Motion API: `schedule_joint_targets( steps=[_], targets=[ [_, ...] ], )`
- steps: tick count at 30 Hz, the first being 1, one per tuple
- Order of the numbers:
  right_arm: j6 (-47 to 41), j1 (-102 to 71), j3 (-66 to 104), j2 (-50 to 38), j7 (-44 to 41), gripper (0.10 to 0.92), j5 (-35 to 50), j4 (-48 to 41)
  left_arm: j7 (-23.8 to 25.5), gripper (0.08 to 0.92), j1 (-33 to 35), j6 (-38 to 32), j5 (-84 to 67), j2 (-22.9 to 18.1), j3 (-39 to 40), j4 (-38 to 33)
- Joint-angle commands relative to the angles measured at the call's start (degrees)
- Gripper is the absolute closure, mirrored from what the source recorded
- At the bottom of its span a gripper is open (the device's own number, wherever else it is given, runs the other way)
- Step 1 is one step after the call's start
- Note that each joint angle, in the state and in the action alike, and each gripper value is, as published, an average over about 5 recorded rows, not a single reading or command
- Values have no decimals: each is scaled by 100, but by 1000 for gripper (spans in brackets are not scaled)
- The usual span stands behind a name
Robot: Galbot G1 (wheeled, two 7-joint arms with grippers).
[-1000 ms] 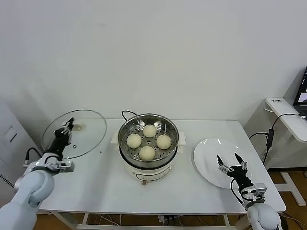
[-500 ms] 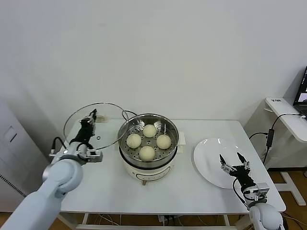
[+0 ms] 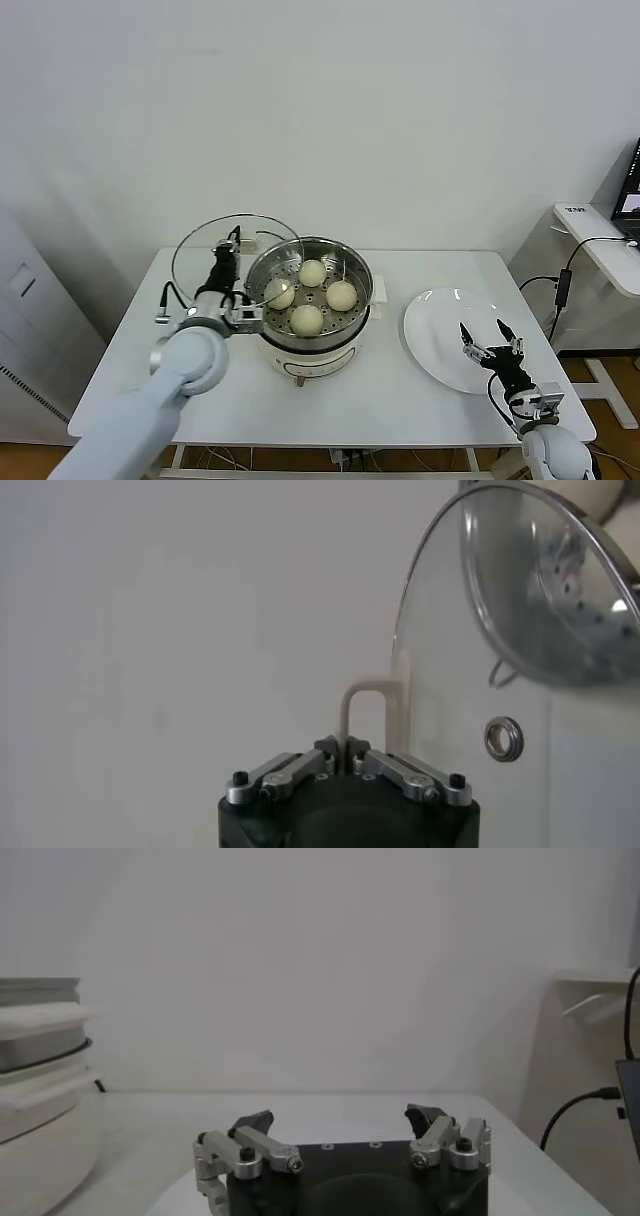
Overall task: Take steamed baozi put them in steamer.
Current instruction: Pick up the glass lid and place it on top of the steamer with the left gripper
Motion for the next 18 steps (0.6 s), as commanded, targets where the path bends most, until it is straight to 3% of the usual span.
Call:
schedule_joint_targets(
  steps=[1,18],
  targets=[
    [15,1,19,-6,-4,203,-1,-38,169,891,-304,297,525,-780,574,296],
    [43,55,5,62,-10,203,-77,-138,56,891,-351,270,823,-1379,963,647]
  ],
)
